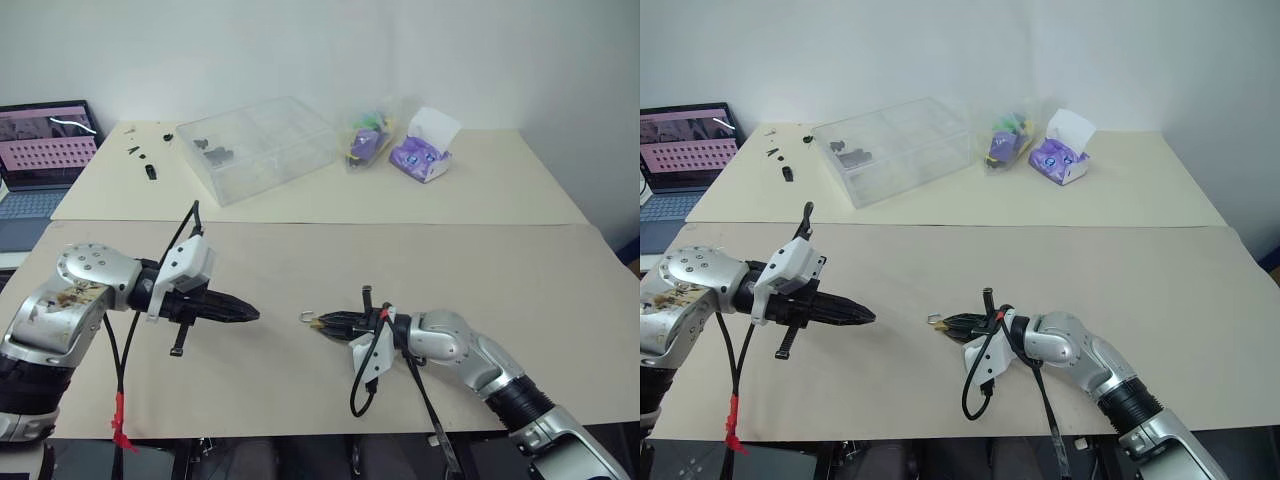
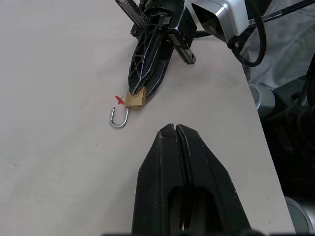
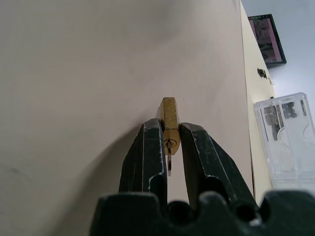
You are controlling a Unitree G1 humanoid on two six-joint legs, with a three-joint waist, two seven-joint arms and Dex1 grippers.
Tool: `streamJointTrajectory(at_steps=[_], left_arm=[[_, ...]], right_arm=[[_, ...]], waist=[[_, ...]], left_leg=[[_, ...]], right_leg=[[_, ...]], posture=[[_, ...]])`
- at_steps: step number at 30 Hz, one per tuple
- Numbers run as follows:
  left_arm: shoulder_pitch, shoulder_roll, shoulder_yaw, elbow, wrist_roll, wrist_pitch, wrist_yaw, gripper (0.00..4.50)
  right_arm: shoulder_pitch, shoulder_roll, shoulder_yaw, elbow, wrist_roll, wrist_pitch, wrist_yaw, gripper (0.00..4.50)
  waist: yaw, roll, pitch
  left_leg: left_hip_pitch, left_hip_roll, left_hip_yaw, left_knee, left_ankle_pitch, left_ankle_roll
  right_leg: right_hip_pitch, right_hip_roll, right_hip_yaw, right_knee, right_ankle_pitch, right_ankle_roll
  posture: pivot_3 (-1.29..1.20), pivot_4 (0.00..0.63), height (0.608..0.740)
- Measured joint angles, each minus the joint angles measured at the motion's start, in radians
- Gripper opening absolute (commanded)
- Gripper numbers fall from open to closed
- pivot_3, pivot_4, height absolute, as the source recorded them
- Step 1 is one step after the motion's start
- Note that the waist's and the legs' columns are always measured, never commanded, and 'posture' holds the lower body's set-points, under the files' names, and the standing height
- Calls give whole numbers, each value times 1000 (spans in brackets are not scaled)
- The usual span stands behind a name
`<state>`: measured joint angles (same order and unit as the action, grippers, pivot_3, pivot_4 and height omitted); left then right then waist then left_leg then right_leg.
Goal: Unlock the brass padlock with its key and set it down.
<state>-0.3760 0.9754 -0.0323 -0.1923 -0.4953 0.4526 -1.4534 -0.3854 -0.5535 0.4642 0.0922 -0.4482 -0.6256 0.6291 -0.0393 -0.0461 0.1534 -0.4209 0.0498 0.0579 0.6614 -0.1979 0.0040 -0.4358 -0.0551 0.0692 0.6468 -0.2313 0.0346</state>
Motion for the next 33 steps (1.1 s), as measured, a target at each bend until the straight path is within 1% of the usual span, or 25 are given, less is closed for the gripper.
streamJointTrajectory(at_steps=[6,12,14,18,20,23,26,28,30,33], left_arm=[[9,-19,0,48,28,-56,19,67],[76,-36,-9,76,70,-125,26,67],[80,-39,-14,76,73,-126,26,0],[80,-44,-15,74,75,-127,28,0],[80,-49,-17,74,75,-127,29,0],[80,-52,-25,74,77,-130,28,0],[79,-55,-27,74,84,-147,28,0],[79,-55,-27,74,84,-149,28,0],[79,-55,-27,74,86,-150,28,0],[80,-57,-27,75,89,-158,28,0]], right_arm=[[6,6,0,0,3,2,4,72],[13,16,-2,-1,20,22,4,72],[16,16,-2,-3,23,27,7,1099],[20,17,-2,-5,47,50,27,2305],[23,17,-3,-9,60,58,35,3110],[24,15,-8,-31,68,66,45,4071],[24,14,-13,-50,87,96,63,4071],[28,-4,-12,-68,121,125,107,4071],[44,-33,-17,-106,183,178,166,4071],[88,-66,-43,-173,312,328,267,4071]], waist=[[0,0,0],[-2,0,0],[-1,0,0],[0,0,0],[0,0,0],[0,0,0],[0,0,0],[0,0,0],[5,0,0],[12,0,0]], left_leg=[[0,0,0,0,0,0],[0,0,0,0,0,0],[0,0,0,0,0,0],[0,0,0,0,0,0],[0,0,0,0,0,0],[1,0,0,0,0,0],[1,0,0,0,0,0],[1,0,0,0,0,0],[1,0,0,0,0,0],[1,0,0,0,0,0]], right_leg=[[0,0,0,0,0,0],[0,0,0,0,1,-1],[0,0,0,0,0,-1],[0,0,0,0,1,-1],[0,0,0,0,1,-1],[0,0,0,0,1,-1],[0,0,0,0,1,-1],[1,0,0,0,1,-1],[1,0,0,0,1,-1],[1,0,0,0,1,-1]], posture=[[0,150,740],[0,150,740],[0,150,740],[0,150,740],[0,150,740],[0,150,740],[0,150,740],[0,150,740],[0,150,740],[0,150,740]])
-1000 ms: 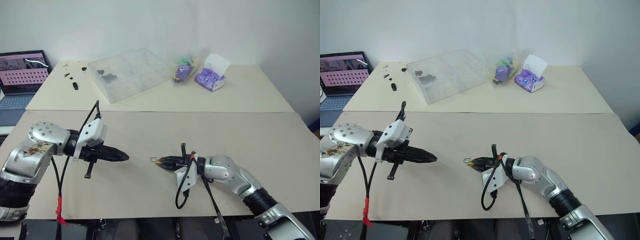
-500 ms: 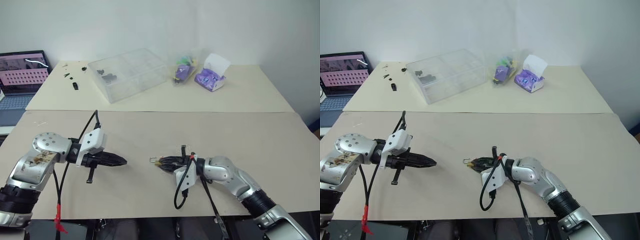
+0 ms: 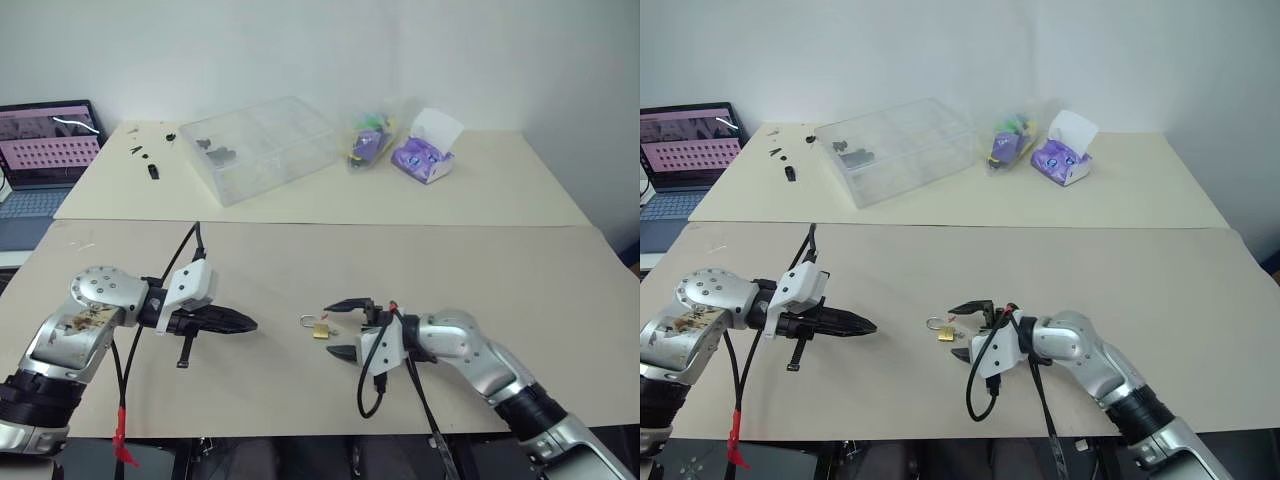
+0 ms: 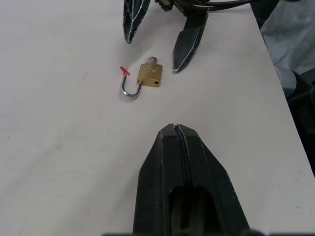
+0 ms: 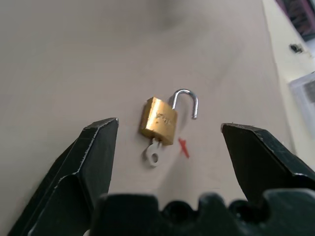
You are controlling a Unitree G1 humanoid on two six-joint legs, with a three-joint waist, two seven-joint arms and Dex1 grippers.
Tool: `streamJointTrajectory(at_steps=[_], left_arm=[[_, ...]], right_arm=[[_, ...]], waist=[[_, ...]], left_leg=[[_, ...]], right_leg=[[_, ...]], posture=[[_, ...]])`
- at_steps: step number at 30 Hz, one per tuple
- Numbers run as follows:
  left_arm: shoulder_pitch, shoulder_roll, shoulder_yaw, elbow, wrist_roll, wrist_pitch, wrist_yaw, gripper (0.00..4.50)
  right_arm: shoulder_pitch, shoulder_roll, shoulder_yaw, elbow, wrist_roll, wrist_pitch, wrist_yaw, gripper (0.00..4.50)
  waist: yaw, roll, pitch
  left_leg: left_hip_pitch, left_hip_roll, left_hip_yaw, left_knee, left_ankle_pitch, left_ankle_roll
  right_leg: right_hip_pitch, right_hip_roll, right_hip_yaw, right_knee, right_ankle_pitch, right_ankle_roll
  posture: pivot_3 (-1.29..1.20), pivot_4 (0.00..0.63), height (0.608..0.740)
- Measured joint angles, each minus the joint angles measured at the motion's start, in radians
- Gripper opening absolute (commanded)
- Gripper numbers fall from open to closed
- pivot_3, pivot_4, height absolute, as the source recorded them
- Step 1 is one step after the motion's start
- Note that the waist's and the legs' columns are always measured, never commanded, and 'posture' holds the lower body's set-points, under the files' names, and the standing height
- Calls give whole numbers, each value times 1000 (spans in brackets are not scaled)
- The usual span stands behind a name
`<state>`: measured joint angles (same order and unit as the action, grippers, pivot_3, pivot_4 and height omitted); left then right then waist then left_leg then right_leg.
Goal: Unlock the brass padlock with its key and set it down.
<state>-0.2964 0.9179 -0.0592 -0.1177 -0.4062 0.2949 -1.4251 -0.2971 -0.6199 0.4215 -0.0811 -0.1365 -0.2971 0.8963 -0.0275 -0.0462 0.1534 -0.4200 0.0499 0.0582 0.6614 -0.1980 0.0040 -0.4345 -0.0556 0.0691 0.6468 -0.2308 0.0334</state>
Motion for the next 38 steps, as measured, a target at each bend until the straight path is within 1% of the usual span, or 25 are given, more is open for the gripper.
streamJointTrajectory(at_steps=[3,5,7,8,11,13,14,15,18,19,20,21,24,27,29,33,38], left_arm=[[7,-4,2,0,7,-9,9,0],[19,-20,11,-1,7,-9,31,0],[33,-49,28,-1,5,-8,66,0],[49,-69,43,-7,6,-9,100,0],[114,-111,66,-15,21,-38,180,0],[160,-147,88,-17,29,-40,244,0],[181,-182,108,-18,29,-37,302,0],[187,-210,127,-18,29,-34,345,0],[183,-344,235,-10,27,-4,578,0],[166,-386,275,9,27,7,667,0],[150,-414,303,31,31,15,752,0],[117,-463,354,67,41,15,855,0],[53,-513,454,171,82,-2,1080,0],[1,-555,505,295,116,-63,1227,0],[-25,-574,516,398,131,-121,1288,0],[-36,-574,516,503,137,-198,1303,0],[-61,-560,517,572,133,-253,1296,0]], right_arm=[[54,-20,-51,-75,193,260,79,4071],[74,-5,-126,-112,340,444,76,4071],[83,38,-217,-139,463,590,27,4071],[94,72,-277,-172,533,674,-29,4071],[135,154,-353,-242,602,782,-168,4071],[166,221,-396,-281,605,826,-285,4071],[182,257,-419,-304,603,851,-364,4071],[195,282,-438,-322,601,863,-411,4071],[206,368,-495,-367,536,894,-624,4071],[203,393,-524,-367,505,896,-700,4071],[204,396,-551,-364,465,896,-768,4071],[204,395,-588,-349,407,895,-840,4071],[225,354,-650,-279,291,887,-952,4071],[246,304,-653,-177,210,854,-973,4071],[243,288,-655,-99,186,795,-967,4071],[232,282,-661,-21,175,714,-955,4071],[214,281,-653,21,156,668,-940,4071]], waist=[[9,0,0],[9,0,0],[9,0,0],[10,0,0],[10,0,0],[11,0,0],[12,0,0],[13,0,0],[17,0,0],[18,0,-1],[19,0,-1],[20,0,-1],[17,0,-1],[10,0,-1],[4,0,-1],[-3,0,-1],[-10,0,-1]], left_leg=[[0,0,0,0,0,0],[1,1,1,0,0,0],[2,1,0,0,0,0],[2,1,0,0,0,0],[2,2,0,-1,0,0],[2,1,1,-1,0,0],[1,1,1,-1,0,0],[1,1,1,-1,0,0],[1,1,1,-1,0,0],[0,0,0,-1,0,-1],[0,0,0,-1,0,-1],[0,-1,0,-1,0,-1],[1,-1,0,-1,0,-1],[3,-1,1,-1,0,0],[5,-1,1,-1,0,0],[5,-1,1,-1,0,0],[6,-1,1,-1,0,-1]], right_leg=[[0,0,0,0,0,0],[0,0,0,0,1,-2],[1,0,0,0,1,-1],[1,0,0,0,1,-1],[1,0,0,0,1,-1],[1,0,0,0,1,-1],[-1,-1,0,0,1,-1],[-1,-1,0,0,2,0],[0,-1,-1,0,3,3],[0,-2,-1,0,6,10],[0,-1,-1,-2,7,11],[1,-3,-1,-2,8,12],[3,-2,-1,-5,9,11],[5,-2,0,-6,10,10],[7,-2,0,-7,10,10],[8,-2,0,-7,9,11],[9,-2,0,-7,9,12]], posture=[[0,150,740],[0,150,740],[0,150,740],[0,150,740],[0,150,740],[0,150,740],[0,150,740],[0,150,740],[0,150,740],[0,150,740],[0,150,740],[0,150,740],[0,150,740],[0,150,740],[0,150,740],[0,150,740],[0,150,740]])
